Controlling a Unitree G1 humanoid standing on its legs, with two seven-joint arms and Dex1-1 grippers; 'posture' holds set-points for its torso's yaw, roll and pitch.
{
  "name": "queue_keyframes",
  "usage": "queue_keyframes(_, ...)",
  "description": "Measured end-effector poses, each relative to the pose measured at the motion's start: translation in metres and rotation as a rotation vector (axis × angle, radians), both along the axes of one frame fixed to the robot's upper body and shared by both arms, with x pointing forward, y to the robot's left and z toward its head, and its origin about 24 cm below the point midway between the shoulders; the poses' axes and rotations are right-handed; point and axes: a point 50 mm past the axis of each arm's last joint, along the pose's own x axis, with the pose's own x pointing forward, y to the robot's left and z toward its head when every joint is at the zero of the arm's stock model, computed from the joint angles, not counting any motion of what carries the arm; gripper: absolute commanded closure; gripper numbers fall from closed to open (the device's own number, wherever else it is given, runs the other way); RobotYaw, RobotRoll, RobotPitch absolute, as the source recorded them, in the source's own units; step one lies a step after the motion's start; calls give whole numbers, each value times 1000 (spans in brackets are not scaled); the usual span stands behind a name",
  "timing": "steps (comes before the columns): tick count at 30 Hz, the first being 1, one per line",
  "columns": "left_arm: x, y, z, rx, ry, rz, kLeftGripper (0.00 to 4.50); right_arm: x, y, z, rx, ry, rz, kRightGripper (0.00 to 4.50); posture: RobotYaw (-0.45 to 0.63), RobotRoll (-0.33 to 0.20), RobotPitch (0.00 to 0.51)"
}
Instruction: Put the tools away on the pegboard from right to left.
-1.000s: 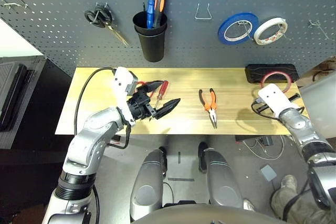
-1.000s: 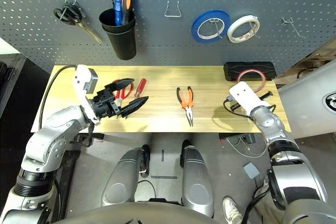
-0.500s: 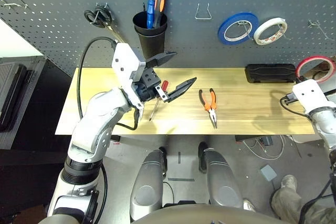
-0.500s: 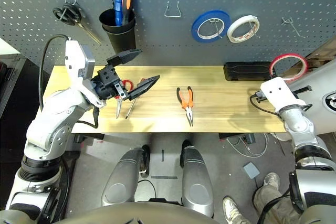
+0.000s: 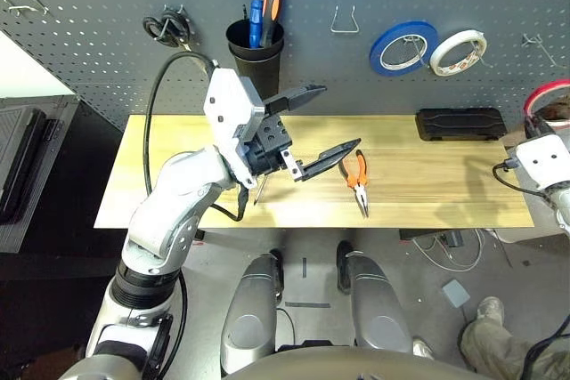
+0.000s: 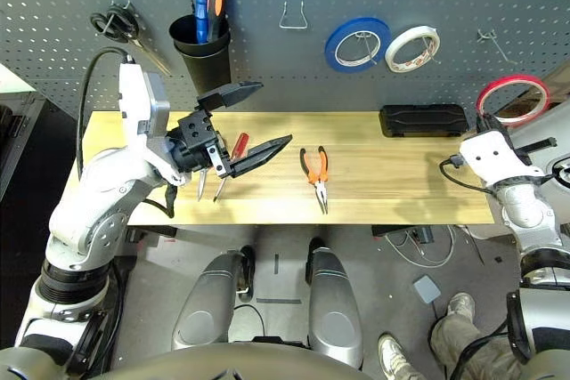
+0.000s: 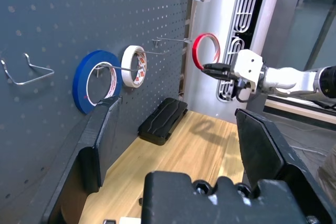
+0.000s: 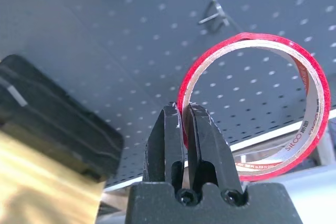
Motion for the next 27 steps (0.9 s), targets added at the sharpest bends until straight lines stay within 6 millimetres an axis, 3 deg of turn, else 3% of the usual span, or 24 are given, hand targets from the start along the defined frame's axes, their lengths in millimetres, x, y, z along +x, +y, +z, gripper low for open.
queue_keyframes(9, 1, -4, 0, 3, 1, -17, 0, 45, 10, 42, 30, -37, -34, 4486, 107, 0, 217)
queue_keyframes(14, 2, -4, 0, 5, -1, -18, 0, 66, 18, 50, 74, 47, -66, 4486, 132, 0, 216)
queue_keyframes(17, 1, -5, 0, 6, 0, -18, 0, 77, 25, 54, 111, 83, -74, 3699, 147, 0, 216)
queue_keyframes(21, 2, -3, -2, 9, 4, -5, 0, 79, 24, 56, 131, 92, -95, 2316, 164, 0, 220)
queue_keyframes(27, 1, -1, -6, 11, 22, 10, 0, 54, 19, 21, 203, 60, -62, 152, 162, 0, 226)
